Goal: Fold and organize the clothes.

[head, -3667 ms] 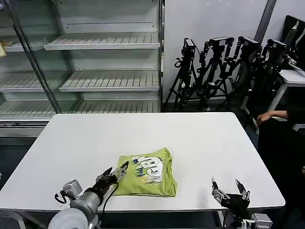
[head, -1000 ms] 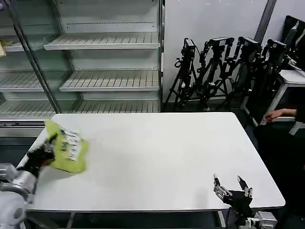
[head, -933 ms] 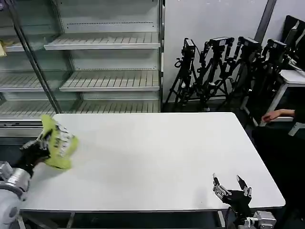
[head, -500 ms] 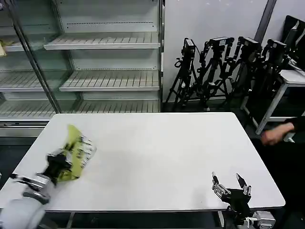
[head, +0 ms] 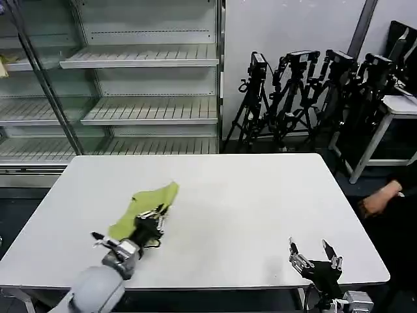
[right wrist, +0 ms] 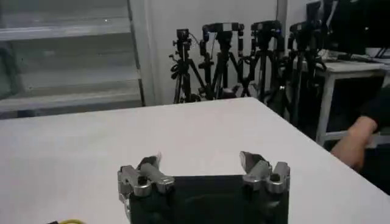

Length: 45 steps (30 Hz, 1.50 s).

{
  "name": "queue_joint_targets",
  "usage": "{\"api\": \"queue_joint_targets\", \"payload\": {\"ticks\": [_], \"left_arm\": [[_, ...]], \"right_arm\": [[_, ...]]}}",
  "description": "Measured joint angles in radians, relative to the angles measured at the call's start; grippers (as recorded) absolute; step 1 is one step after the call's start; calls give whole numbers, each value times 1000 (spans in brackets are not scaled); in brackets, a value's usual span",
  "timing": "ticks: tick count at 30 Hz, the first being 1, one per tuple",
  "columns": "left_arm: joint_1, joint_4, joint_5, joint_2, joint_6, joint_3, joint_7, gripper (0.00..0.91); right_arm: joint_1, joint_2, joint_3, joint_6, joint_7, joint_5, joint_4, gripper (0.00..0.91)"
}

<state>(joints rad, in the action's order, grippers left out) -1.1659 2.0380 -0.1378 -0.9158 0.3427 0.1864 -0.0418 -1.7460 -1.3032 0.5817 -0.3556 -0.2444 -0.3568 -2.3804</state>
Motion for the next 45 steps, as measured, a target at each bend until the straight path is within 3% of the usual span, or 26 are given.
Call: {"api": "queue_joint_targets", "payload": {"ticks": [10,11,12,13,20,27,36,45], "left_arm": [[188,-120,-143,-150,93,-201,-89,50],[207,-134,-166,-170,94,-217,-102,151],[222,-145,-186,-186,94,-230,-113,443],[237,-155,-206,-202,94,-242,-121,907],[310,-213,-323,-294,68,-308,-157,907],[314,-205,-388,-310,-7,-303,-156,907],[201,-115,-444,-224,-74,-175,-149,907],[-44,20,-391,-139,-126,70,-123,907]], "right_arm": [[-6,-13,7,-3,-3,5,-16,907],[-7,-13,7,-4,-4,5,-17,907],[-8,-14,7,-5,-4,6,-18,907],[-8,-14,7,-5,-4,6,-19,907],[-1,-7,17,-9,-7,4,-29,907],[7,4,12,18,6,39,-21,907],[34,24,-20,67,21,116,0,907],[64,39,-57,98,16,144,13,907]]}}
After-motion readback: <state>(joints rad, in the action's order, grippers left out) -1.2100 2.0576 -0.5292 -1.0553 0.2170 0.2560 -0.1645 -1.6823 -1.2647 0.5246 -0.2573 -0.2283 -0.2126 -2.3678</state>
